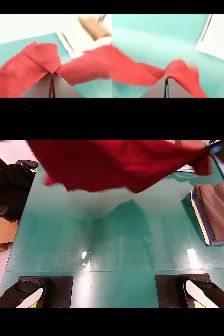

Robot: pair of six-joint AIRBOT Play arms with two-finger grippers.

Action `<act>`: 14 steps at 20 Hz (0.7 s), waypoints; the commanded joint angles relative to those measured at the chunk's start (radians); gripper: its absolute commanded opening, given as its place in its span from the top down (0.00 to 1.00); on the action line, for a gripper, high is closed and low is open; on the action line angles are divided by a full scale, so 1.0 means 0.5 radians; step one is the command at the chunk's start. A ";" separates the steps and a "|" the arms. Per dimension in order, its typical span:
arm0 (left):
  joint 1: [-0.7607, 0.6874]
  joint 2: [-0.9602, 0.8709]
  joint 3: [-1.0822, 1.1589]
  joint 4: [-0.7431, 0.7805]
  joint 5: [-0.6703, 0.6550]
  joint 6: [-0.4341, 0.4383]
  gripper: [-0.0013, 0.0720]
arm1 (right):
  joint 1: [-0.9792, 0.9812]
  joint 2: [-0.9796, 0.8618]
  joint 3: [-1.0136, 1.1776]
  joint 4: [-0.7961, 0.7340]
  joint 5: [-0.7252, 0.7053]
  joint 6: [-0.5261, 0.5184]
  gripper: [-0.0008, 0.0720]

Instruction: Fold the shirts.

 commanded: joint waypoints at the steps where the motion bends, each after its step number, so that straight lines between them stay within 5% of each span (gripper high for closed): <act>1: 0.002 0.237 0.122 0.040 0.008 -0.002 0.96 | -0.149 0.259 0.256 -0.013 0.122 0.027 0.96; 10: 0.002 -0.221 -0.155 0.027 -0.518 -0.002 0.95 | -0.174 -0.208 0.375 -0.016 0.292 0.146 0.96; 14: 0.002 -0.629 -0.610 0.031 -0.434 0.014 0.95 | 0.111 -0.735 0.053 -0.230 0.217 0.190 0.96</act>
